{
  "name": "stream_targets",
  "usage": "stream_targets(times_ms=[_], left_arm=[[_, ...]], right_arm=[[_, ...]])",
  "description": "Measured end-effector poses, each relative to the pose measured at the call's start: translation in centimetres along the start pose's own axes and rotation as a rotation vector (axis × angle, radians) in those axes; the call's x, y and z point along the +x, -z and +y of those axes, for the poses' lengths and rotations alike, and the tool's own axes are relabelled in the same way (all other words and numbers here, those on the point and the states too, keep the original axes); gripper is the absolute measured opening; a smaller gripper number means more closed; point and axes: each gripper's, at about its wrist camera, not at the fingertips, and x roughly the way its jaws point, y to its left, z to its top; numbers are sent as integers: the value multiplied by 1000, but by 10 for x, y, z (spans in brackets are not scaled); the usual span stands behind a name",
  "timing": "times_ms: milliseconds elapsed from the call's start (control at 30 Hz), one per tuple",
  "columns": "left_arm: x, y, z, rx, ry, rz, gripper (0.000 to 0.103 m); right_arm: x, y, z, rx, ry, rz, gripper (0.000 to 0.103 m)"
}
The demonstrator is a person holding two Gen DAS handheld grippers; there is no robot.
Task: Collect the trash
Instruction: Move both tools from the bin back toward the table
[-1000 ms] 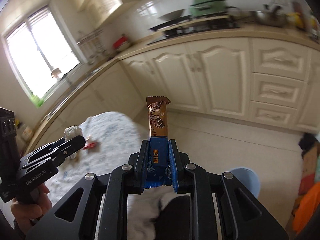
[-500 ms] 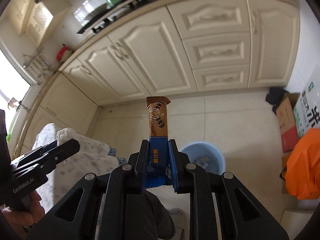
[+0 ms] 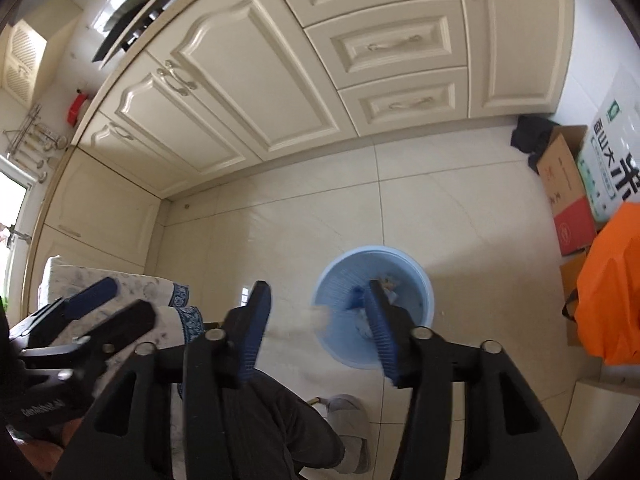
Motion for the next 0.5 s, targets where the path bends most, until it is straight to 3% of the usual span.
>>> stream_targets(times_ms=[167,233,500], left_arm=[[-30,14,6,-29,-48,-69,97],[-48,17,12,-53,-57,-107,102],[-155,86,45,-154,-88,-284,102]], right_arm=[[-9,4,8,12,13,-23,100],[-15,5,15,10,3,-36,102],[-58,8,82,-78,-45,-115,103]])
